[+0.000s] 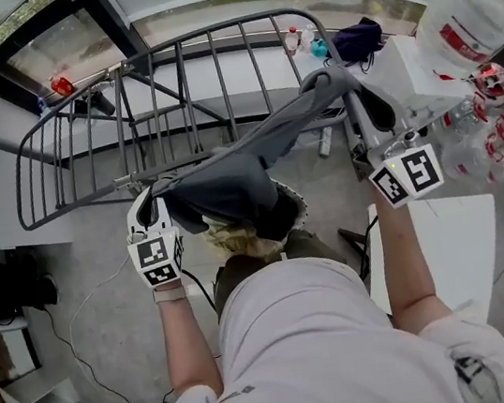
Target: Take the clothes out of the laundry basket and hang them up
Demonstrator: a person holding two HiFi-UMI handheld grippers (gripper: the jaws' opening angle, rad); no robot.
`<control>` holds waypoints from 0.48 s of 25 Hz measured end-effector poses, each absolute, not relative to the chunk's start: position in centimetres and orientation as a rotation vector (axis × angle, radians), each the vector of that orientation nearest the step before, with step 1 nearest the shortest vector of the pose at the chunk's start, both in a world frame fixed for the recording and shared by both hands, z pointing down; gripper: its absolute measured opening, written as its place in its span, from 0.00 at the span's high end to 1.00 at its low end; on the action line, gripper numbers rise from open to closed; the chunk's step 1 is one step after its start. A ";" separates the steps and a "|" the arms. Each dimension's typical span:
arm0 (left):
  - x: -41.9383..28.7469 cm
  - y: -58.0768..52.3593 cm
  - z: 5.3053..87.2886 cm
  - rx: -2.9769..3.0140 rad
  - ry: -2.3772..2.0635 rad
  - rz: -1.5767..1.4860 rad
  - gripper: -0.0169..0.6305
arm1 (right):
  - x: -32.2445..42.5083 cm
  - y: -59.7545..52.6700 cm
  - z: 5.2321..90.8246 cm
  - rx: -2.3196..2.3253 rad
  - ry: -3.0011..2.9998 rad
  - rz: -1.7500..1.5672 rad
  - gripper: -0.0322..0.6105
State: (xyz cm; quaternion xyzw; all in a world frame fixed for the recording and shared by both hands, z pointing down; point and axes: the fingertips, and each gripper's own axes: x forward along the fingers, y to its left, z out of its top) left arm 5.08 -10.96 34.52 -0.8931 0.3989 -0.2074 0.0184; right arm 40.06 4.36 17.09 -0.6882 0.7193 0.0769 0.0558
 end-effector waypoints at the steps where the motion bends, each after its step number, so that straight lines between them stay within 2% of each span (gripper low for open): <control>1: 4.8 -11.2 33.5 -2.732 1.261 -0.637 0.95 | 40.1 4.1 17.6 -2.082 2.204 0.239 0.91; 12: 1.7 -15.6 22.9 -2.414 1.362 -0.549 0.95 | 39.3 -0.2 21.1 -1.957 2.312 0.132 0.91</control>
